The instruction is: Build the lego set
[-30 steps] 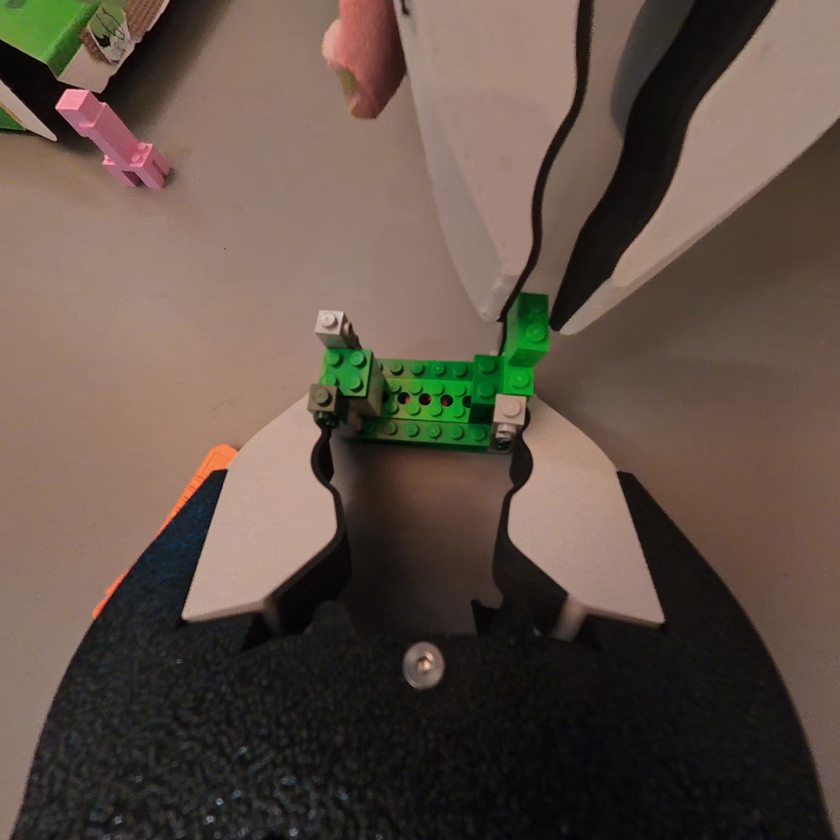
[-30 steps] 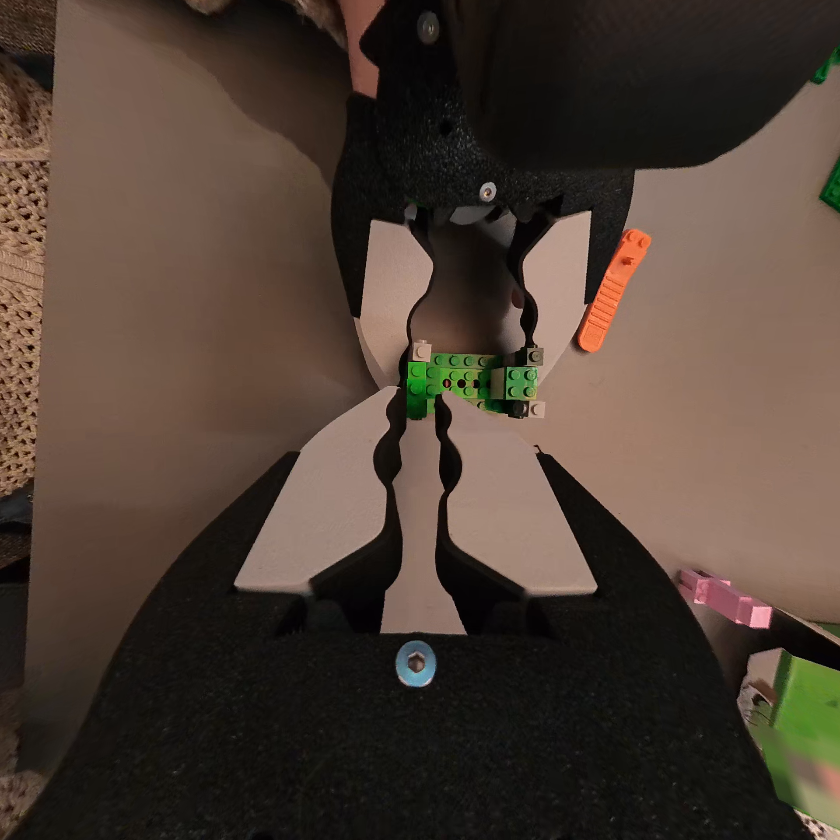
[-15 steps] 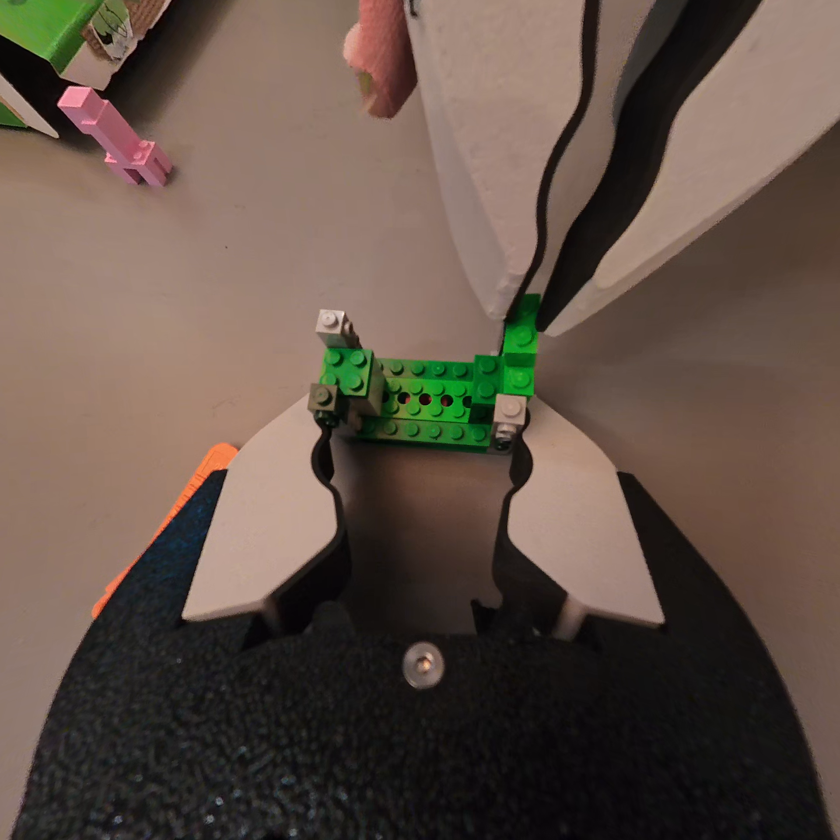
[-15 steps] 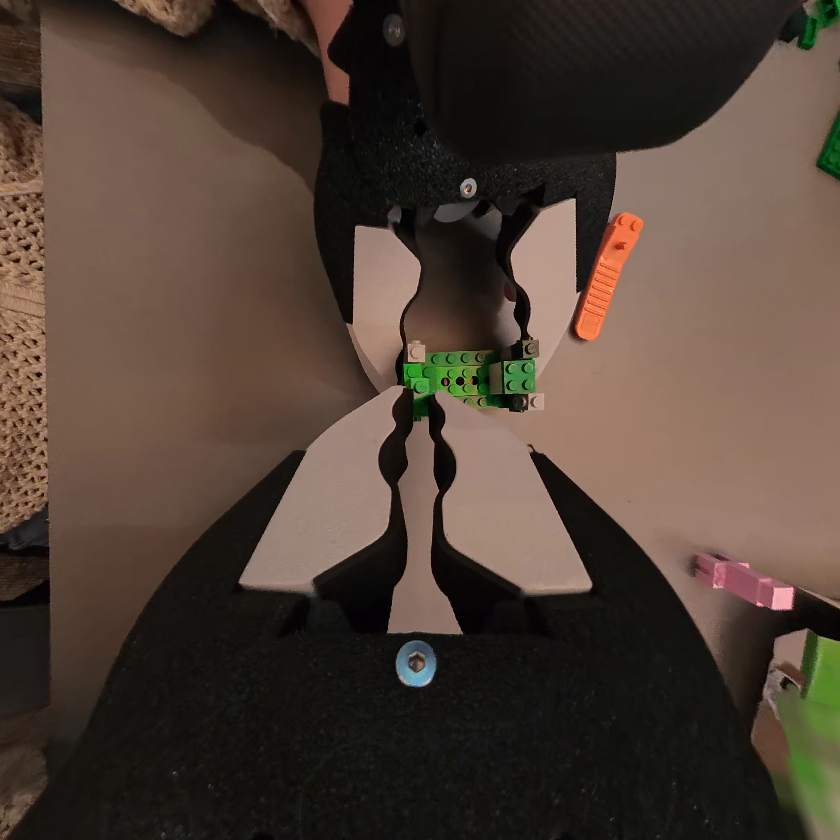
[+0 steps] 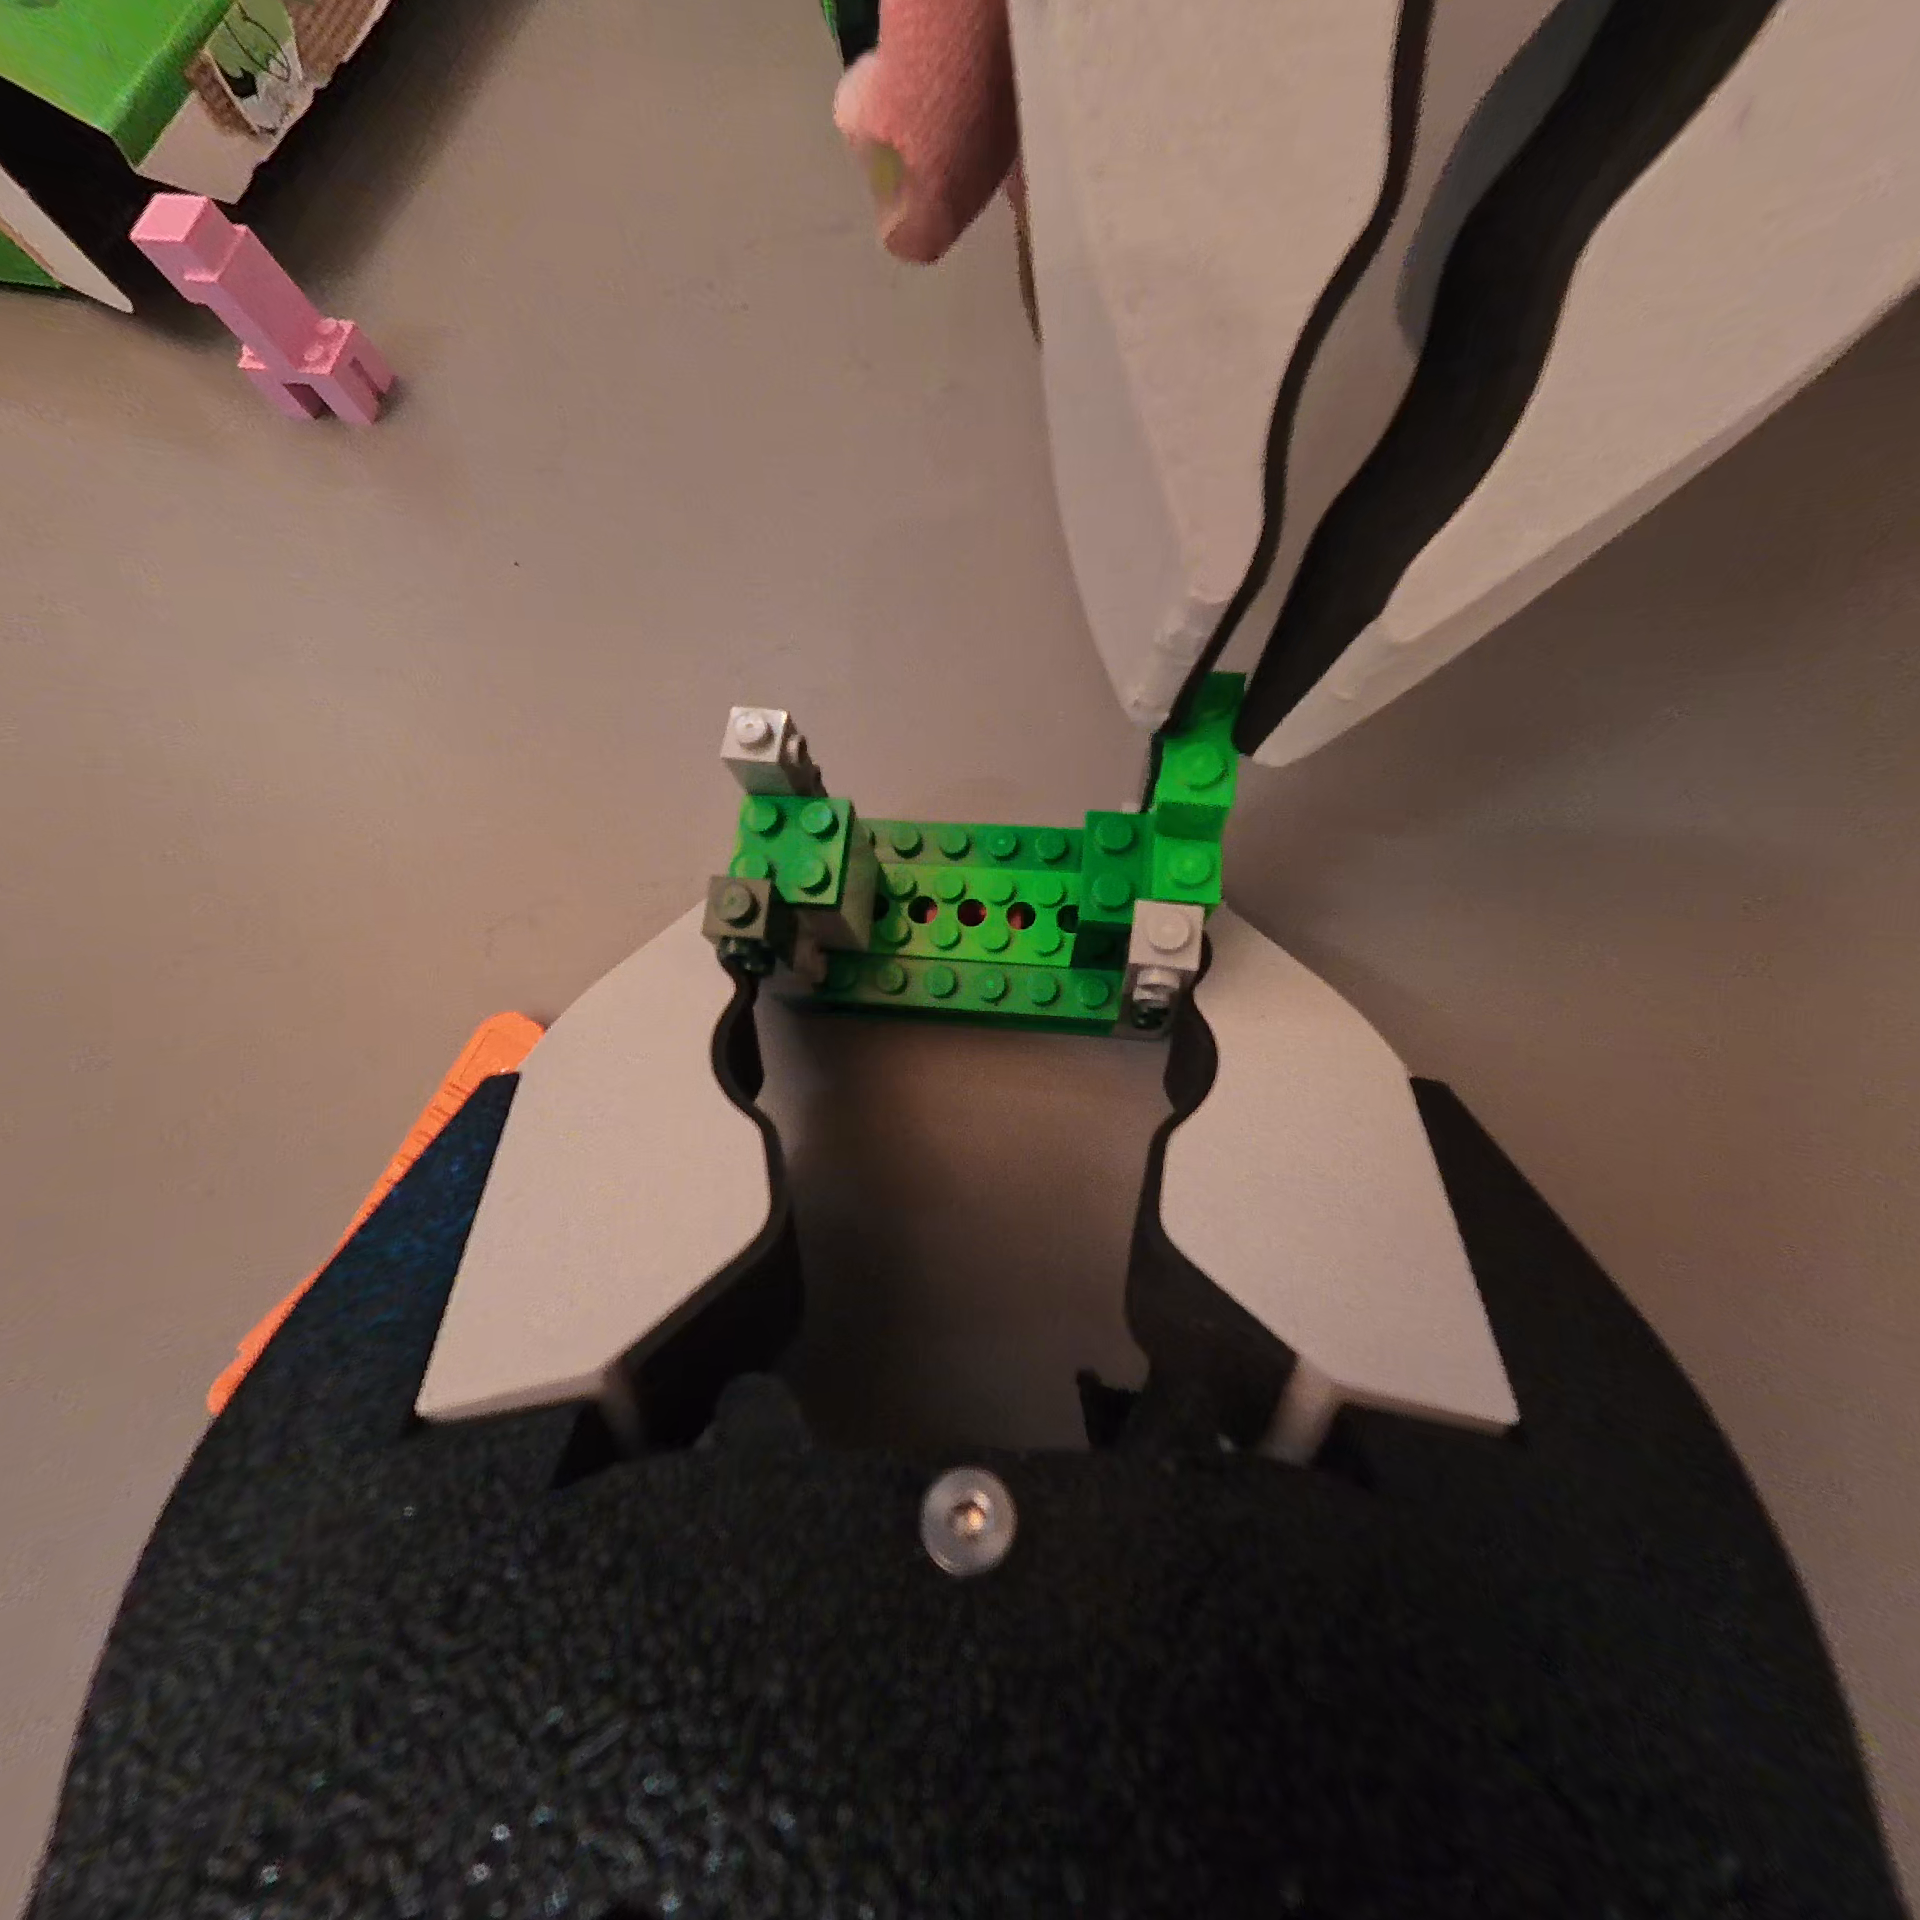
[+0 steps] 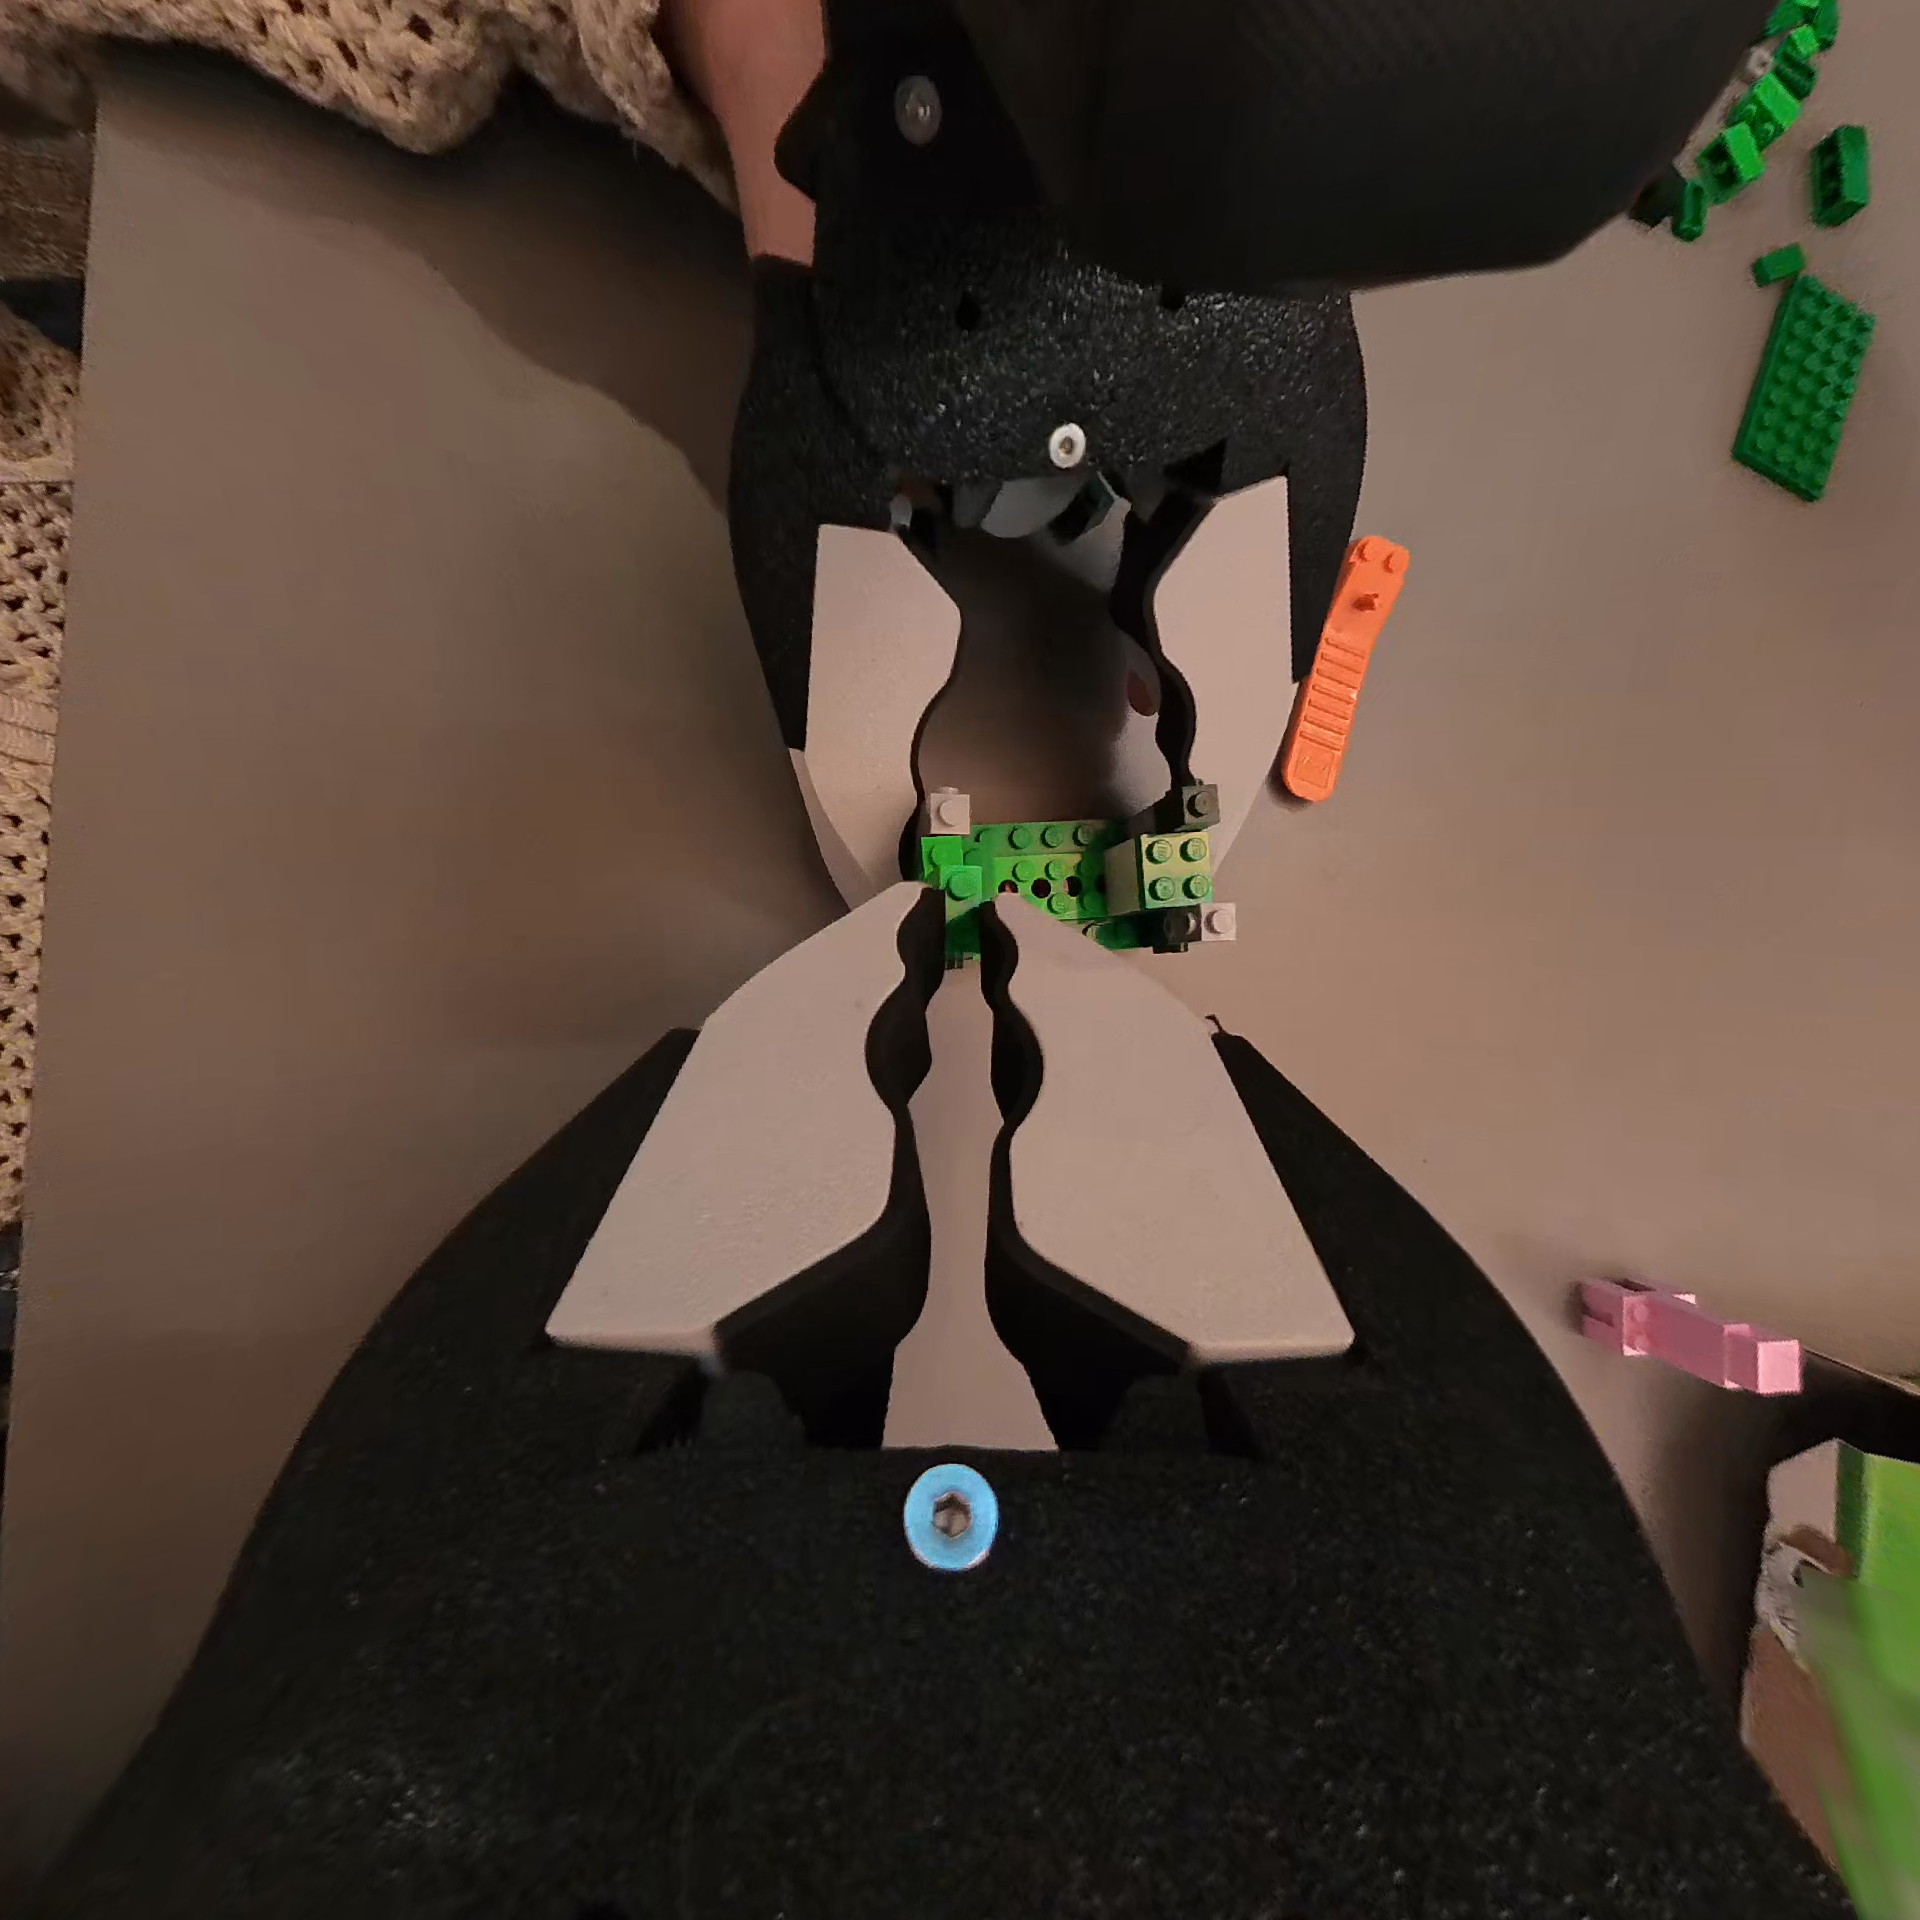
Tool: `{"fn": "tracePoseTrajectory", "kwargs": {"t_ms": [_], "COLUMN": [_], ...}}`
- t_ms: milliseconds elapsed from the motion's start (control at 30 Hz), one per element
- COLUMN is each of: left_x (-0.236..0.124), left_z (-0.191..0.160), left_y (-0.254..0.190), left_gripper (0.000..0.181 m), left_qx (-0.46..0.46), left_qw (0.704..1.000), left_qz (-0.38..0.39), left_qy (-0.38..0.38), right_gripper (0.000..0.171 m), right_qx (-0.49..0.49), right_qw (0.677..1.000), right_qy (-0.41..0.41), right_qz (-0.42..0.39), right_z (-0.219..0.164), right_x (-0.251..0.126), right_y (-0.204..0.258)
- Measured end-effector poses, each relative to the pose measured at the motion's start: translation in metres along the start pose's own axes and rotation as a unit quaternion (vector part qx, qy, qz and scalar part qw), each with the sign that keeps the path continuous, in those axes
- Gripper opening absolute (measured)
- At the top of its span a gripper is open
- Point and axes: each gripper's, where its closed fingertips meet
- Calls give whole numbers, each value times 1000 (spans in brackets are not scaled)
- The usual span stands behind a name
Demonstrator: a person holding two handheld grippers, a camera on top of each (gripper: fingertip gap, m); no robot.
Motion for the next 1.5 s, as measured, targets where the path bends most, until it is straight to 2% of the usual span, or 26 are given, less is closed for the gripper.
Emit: {"fn": "tracePoseTrajectory", "kwargs": {"t_ms": [33,1333,1500], "left_x": [0,0,0], "left_z": [0,0,-1], "left_y": [0,-1,-1], "left_gripper": [77,77,77], "left_qx": [0,-2,-1], "left_qw": [1000,1000,1000], "left_qz": [0,-2,-1], "left_qy": [0,0,0], "right_gripper": [6,11,11], "right_qx": [-3,-26,7], "right_qw": [1000,1000,1000], "right_qy": [1,-4,-15], "right_qz": [0,-9,-25], "right_z": [0,-5,-16], "right_x": [0,-6,-4], "right_y": [0,1,-15]}}
Point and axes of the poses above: each gripper's, where its closed fingertips meet, x out along the fingers, z out of its top, y = z × x across the jaws, and after that the axes turned 5 degrees about -z, right-handed
